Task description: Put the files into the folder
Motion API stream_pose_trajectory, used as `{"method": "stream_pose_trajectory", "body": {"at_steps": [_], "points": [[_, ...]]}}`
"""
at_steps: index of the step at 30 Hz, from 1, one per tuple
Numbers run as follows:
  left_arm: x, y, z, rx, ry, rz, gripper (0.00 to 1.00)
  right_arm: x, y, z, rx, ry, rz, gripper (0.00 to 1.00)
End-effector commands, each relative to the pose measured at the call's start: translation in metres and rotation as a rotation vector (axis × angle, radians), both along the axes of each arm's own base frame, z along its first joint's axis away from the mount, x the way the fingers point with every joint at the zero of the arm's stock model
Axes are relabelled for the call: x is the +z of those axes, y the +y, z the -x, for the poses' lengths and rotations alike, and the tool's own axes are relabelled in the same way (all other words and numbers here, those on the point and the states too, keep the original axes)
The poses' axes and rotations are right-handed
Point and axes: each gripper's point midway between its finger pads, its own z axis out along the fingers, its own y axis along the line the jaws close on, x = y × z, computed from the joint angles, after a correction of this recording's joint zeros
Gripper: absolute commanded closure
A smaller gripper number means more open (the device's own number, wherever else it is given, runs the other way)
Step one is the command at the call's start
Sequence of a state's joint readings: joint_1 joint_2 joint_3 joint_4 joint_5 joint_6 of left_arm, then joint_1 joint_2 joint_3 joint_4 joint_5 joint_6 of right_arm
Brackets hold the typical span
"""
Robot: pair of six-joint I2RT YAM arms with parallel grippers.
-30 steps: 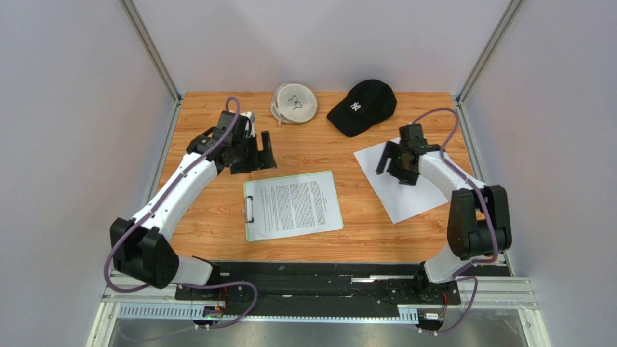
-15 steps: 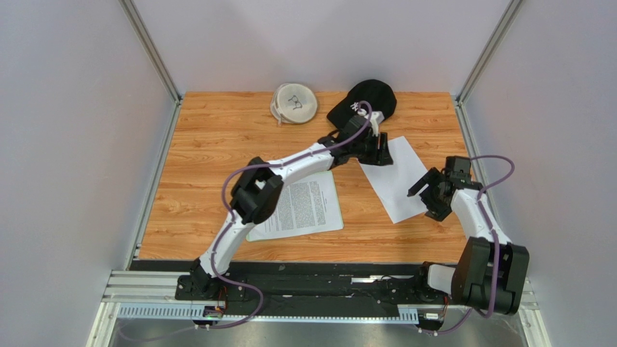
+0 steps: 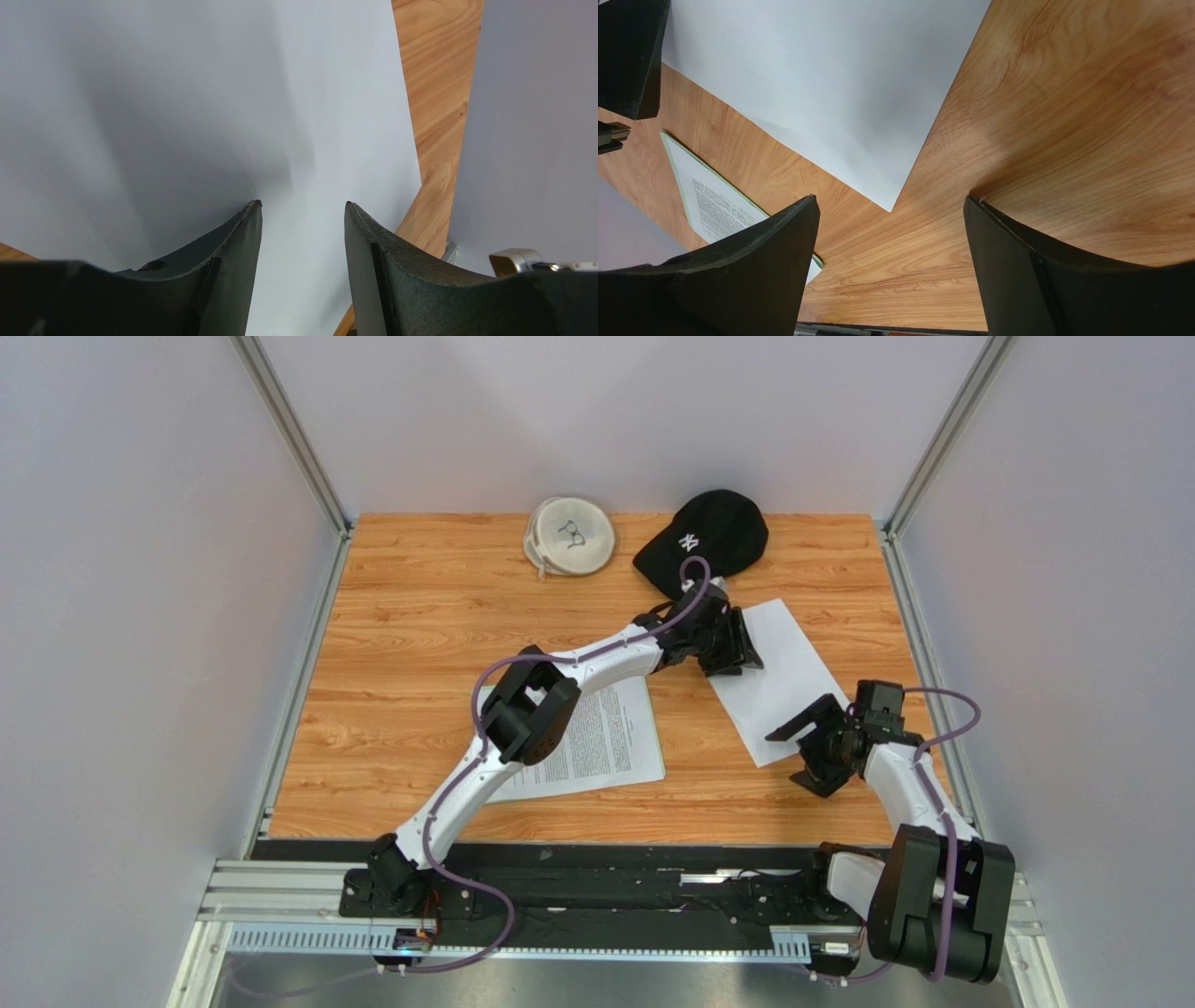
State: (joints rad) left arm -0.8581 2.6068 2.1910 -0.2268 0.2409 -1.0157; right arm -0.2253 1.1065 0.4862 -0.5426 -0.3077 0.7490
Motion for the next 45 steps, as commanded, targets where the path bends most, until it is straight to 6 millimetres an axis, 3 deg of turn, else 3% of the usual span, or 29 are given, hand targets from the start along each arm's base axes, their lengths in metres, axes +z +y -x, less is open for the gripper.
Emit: {"method": "stream_pose_trajectory", "body": {"at_steps": [1,12,20,25,31,35,40,45], "points": [[-0.015,0.015,0.014,0.079,0.139,-0.060,0.44,-0.001,0.000,-0.010,-0.020,-0.032,-0.006,0.20],[-0.019,0.013,0.025,0.058,0.190,-0.039,0.44,-0.023,0.014,-0.021,-0.003,-0.026,-0.095,0.22],[-0.020,0.015,0.025,0.048,0.182,-0.049,0.44,-0.001,0.017,-0.045,0.034,-0.178,-0.107,0.22],[-0.020,0.016,0.026,0.045,0.184,-0.054,0.44,0.008,0.016,-0.064,0.070,-0.278,-0.099,0.13],[-0.020,0.017,0.026,0.029,0.173,-0.060,0.44,0.016,0.002,-0.086,0.093,-0.331,-0.031,0.04],[-0.020,0.014,0.028,0.004,0.180,-0.052,0.44,0.026,0.006,-0.096,0.153,-0.370,-0.052,0.04],[-0.018,0.011,0.031,-0.024,0.190,-0.037,0.44,0.031,-0.011,-0.106,0.221,-0.406,0.099,0.04],[-0.019,0.011,0.032,-0.037,0.202,-0.031,0.44,0.047,-0.005,-0.124,0.265,-0.496,0.068,0.03]]}}
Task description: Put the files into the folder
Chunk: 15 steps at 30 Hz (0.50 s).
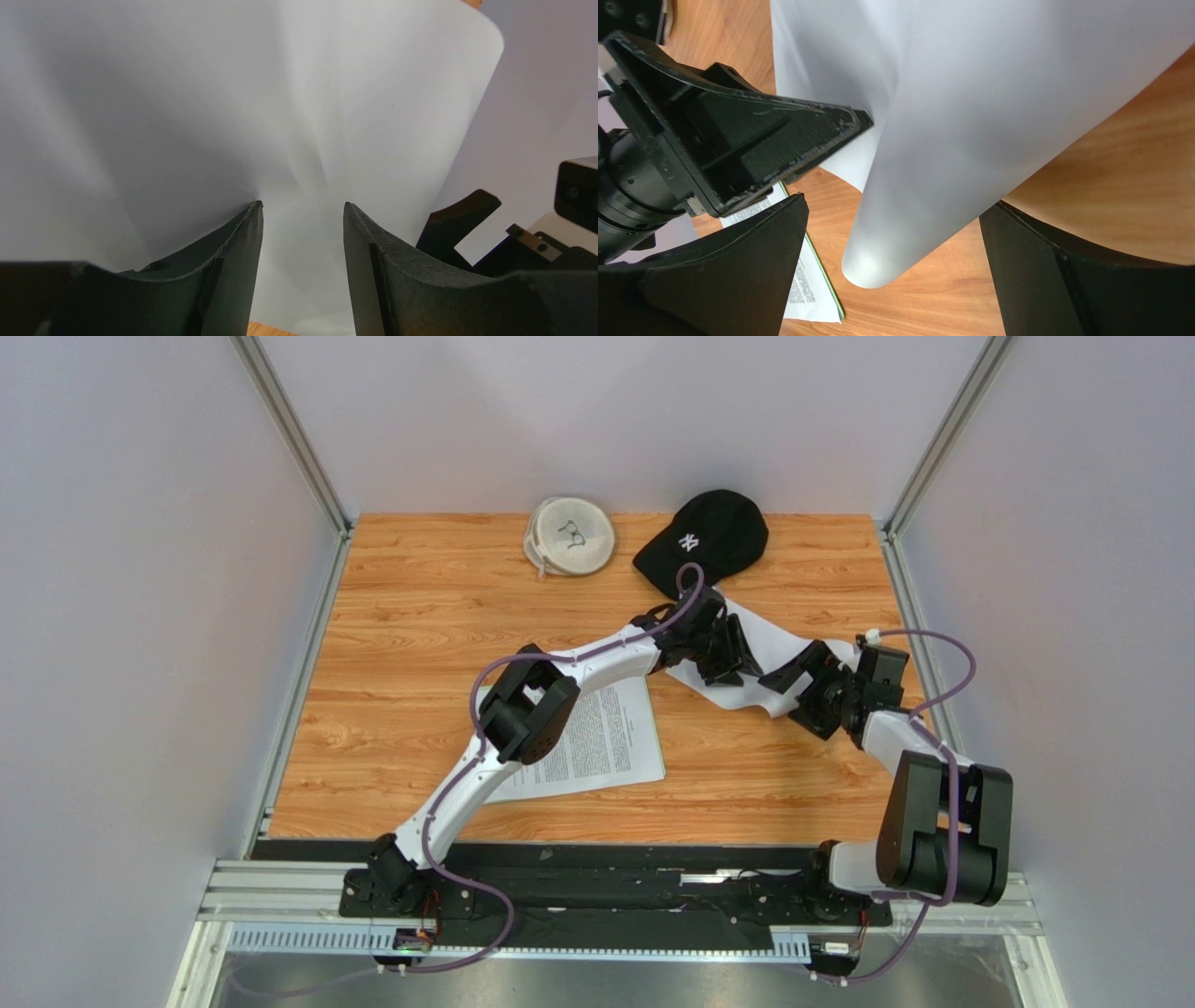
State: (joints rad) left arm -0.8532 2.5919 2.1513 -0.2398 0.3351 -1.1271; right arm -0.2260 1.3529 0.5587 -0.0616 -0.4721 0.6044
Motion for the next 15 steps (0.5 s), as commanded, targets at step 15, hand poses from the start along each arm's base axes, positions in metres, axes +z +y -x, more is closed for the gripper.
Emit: {"method": "stream_pose_trajectory", "body": {"at_steps": [15], "points": [[-0.018,0.009,0.014,-0.067,0.080,-0.029,0.44,0.052,0.022,-0.037,0.207,-0.198,0.024,0.03]]}}
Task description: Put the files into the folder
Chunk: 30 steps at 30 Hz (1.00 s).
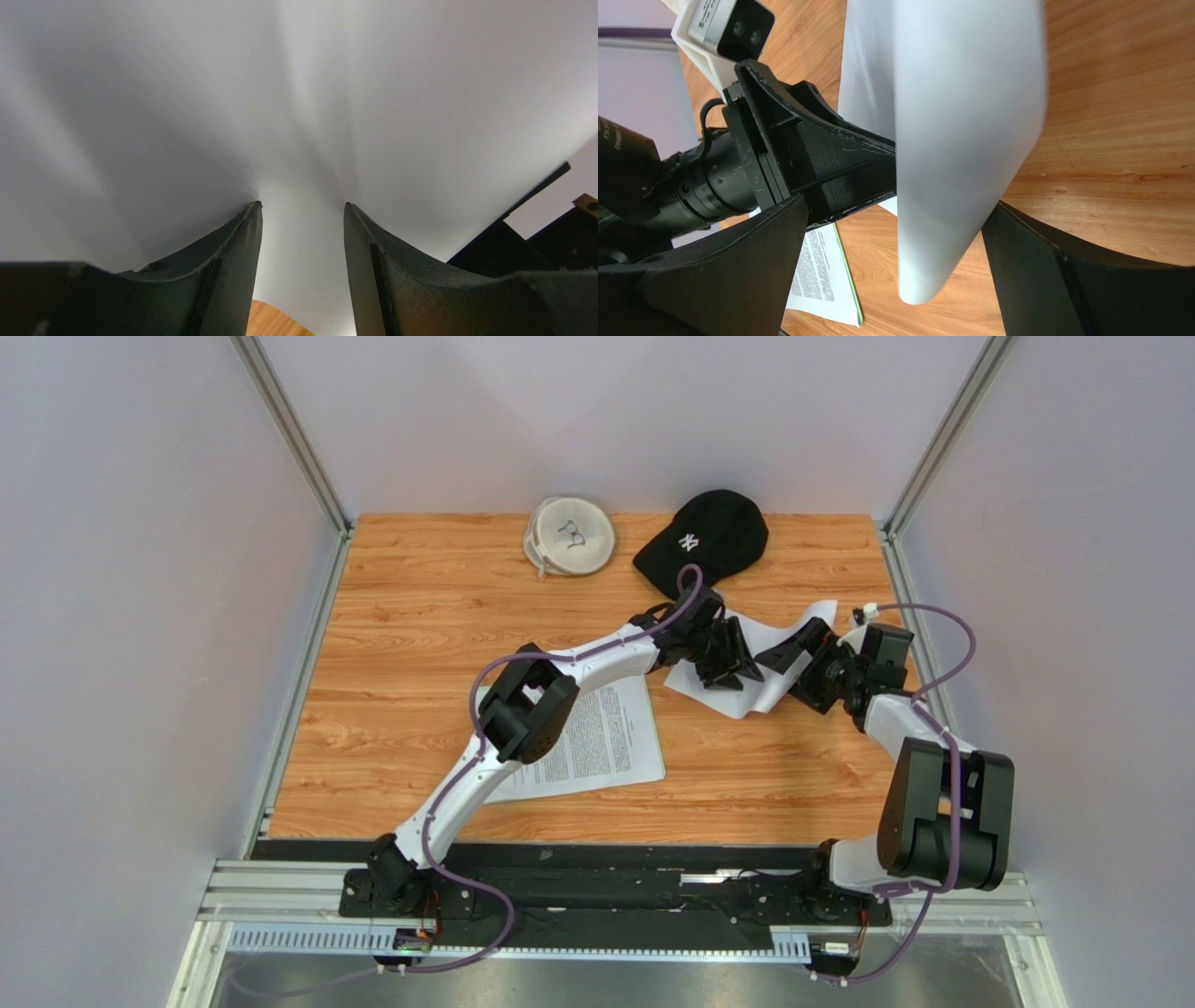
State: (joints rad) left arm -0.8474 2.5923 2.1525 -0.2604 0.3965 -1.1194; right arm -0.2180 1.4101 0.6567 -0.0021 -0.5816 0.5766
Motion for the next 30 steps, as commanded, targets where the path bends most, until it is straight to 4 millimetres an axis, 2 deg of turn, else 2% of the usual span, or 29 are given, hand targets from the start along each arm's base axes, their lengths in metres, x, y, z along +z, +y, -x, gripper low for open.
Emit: {"method": "stream_pose_trajectory", "body": {"at_steps": [1,2,4,5,10,11,21,24,27,30], "points": [[-0.019,0.008,0.006,-0.024,0.050,-0.037,0.44,0.019,0.008,-0.006,0.082,-0.076,0.109,0.03],[-0.019,0.008,0.006,-0.025,0.059,-0.033,0.44,0.015,0.016,-0.003,0.111,-0.070,0.151,0.03],[-0.019,0.008,0.008,-0.032,0.085,-0.023,0.43,0.009,0.013,0.001,0.103,-0.057,0.240,0.03],[-0.019,0.008,0.008,-0.032,0.101,-0.015,0.43,0.008,0.019,0.003,0.123,-0.057,0.255,0.03],[-0.021,0.015,0.007,-0.048,0.144,0.002,0.43,0.003,0.024,0.018,0.142,-0.027,0.325,0.03],[-0.020,0.016,0.006,-0.052,0.142,0.004,0.43,0.011,0.025,0.019,0.139,-0.051,0.327,0.03],[-0.021,0.023,0.001,-0.044,0.160,0.021,0.43,0.032,0.022,0.028,0.109,-0.094,0.342,0.04],[-0.020,0.024,0.000,-0.046,0.158,0.023,0.42,0.032,0.017,0.025,0.084,-0.094,0.355,0.04],[-0.020,0.024,0.000,-0.046,0.158,0.023,0.42,0.025,0.019,0.022,0.068,-0.046,0.323,0.07],[-0.020,0.024,0.001,-0.049,0.159,0.023,0.42,0.005,0.015,0.028,0.029,0.050,0.308,0.11]]}}
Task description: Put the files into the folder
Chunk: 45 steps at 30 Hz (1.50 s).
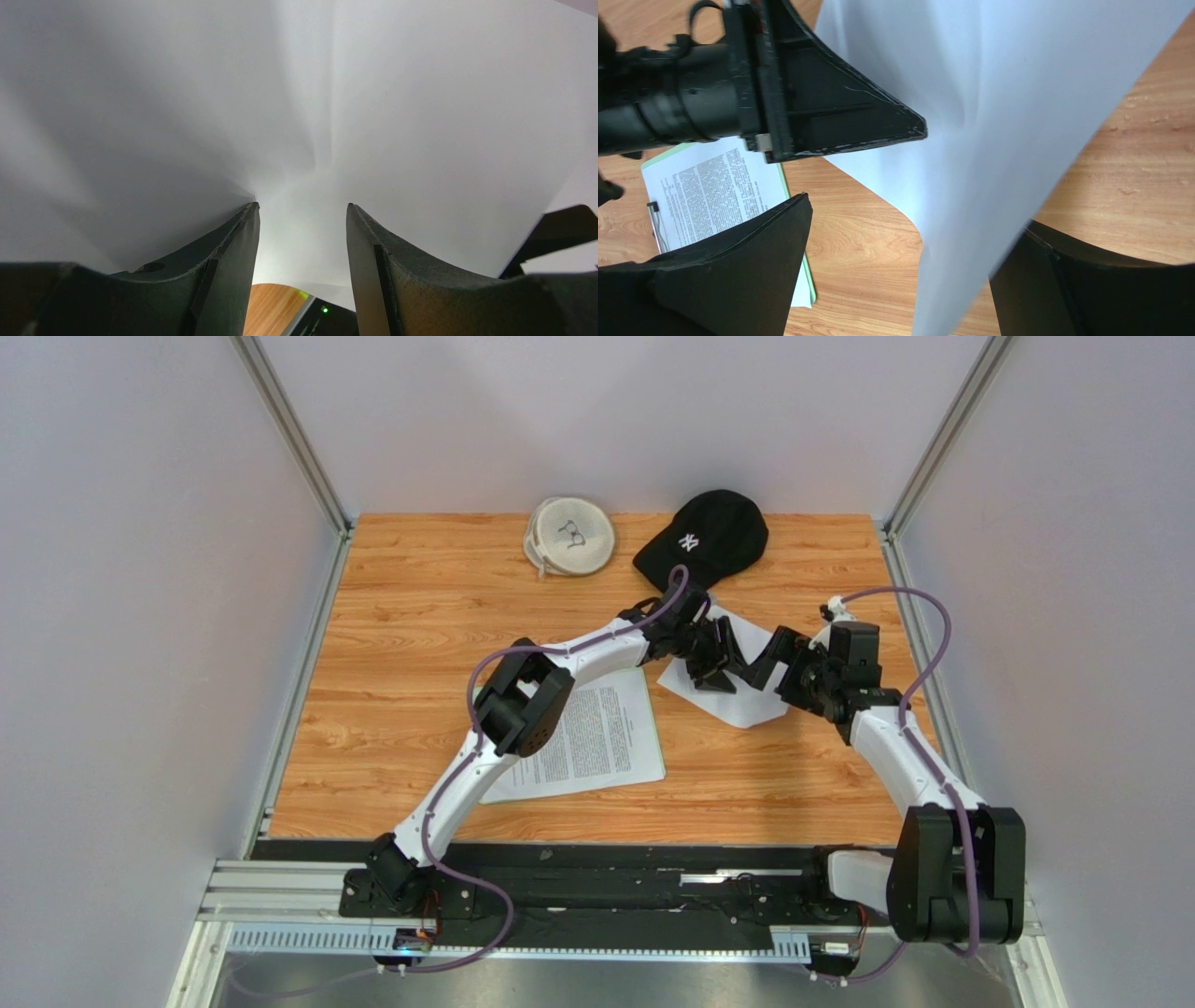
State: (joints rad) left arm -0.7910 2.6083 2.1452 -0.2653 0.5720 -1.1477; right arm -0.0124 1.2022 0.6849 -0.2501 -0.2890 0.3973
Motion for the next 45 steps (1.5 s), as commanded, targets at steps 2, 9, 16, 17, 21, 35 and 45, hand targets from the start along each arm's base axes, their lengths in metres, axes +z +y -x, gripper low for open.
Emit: {"method": "stream_pose_trajectory", "body": {"at_steps": [2,9,16,17,21,35,45], "points": [[-0.020,0.007,0.001,0.007,0.030,-0.037,0.42,-0.026,-0.009,0.006,-0.119,0.118,-0.024,0.19],[-0.020,0.011,0.002,-0.017,0.003,-0.064,0.40,-0.035,-0.030,0.024,-0.247,0.172,0.008,0.41],[0.000,0.012,0.001,-0.083,-0.072,-0.066,0.33,-0.040,-0.042,0.025,-0.272,0.206,0.049,0.77],[0.015,0.009,-0.003,-0.094,-0.111,-0.055,0.31,-0.039,-0.043,0.025,-0.270,0.209,0.059,0.86],[0.090,0.034,-0.015,-0.120,-0.287,-0.073,0.20,-0.004,-0.054,0.009,-0.267,0.120,0.130,1.00],[0.197,0.363,0.045,0.270,-0.510,-0.416,0.17,0.188,0.182,0.023,0.491,-0.253,0.025,1.00],[0.148,0.481,0.108,0.470,-0.398,-0.656,0.19,0.220,0.297,0.096,0.881,-0.223,-0.334,1.00]]}}
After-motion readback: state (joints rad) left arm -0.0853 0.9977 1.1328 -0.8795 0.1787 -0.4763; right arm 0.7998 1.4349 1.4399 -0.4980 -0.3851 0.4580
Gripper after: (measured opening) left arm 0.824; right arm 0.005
